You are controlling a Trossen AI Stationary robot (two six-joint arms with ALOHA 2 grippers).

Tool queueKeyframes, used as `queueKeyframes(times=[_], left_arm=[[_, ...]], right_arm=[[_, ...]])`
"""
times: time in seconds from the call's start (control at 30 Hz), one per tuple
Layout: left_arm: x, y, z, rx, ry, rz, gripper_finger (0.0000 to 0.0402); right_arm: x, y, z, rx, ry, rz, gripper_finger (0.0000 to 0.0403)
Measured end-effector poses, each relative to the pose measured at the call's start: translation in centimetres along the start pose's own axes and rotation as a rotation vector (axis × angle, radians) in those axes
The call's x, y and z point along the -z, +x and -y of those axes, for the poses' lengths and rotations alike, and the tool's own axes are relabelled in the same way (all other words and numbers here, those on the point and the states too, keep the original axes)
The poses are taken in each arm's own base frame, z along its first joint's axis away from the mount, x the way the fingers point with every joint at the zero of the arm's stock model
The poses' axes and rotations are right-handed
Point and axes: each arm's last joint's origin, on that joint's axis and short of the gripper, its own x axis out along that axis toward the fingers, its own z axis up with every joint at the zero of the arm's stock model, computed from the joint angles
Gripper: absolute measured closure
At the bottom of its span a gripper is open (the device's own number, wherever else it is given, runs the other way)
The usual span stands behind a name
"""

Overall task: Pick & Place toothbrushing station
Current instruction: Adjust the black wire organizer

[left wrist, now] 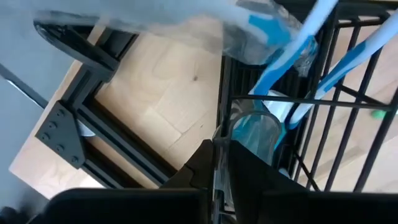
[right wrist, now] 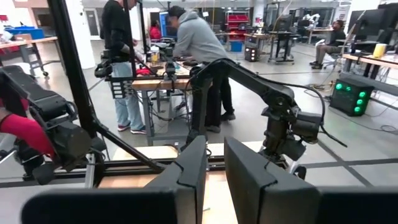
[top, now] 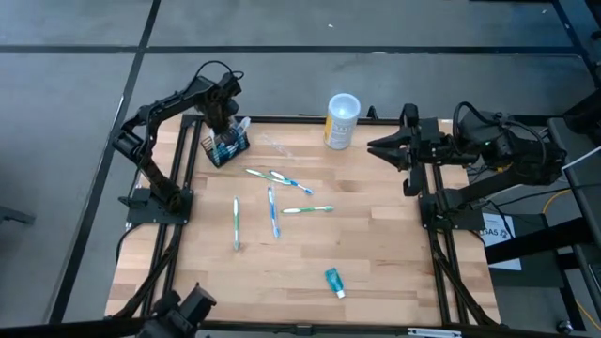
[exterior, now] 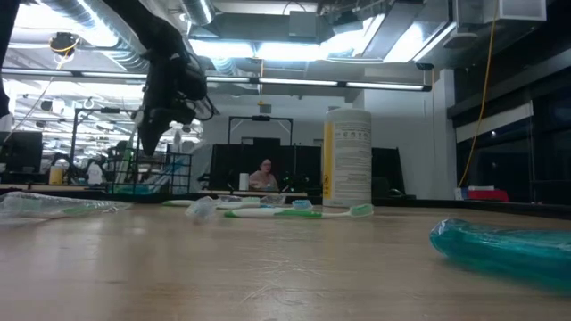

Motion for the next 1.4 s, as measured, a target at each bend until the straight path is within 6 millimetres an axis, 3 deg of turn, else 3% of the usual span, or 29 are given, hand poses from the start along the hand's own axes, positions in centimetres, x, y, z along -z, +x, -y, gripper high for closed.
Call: queueKeyframes(times=[0.6, 1.4], left_arm=[[0.3, 0.2, -2.2, 0.009, -0.040, 0.023, 0.0381], [-0.6, 1.5, -3.2, -0.037, -0.085, 0.030, 0.0381]], right_arm=[[0.0, 0.0, 0.0, 0.035, 0.005, 0.002, 0.0343], [-0.1, -0.1, -0.3, 0.061, 0.018, 0.012, 0.0343]])
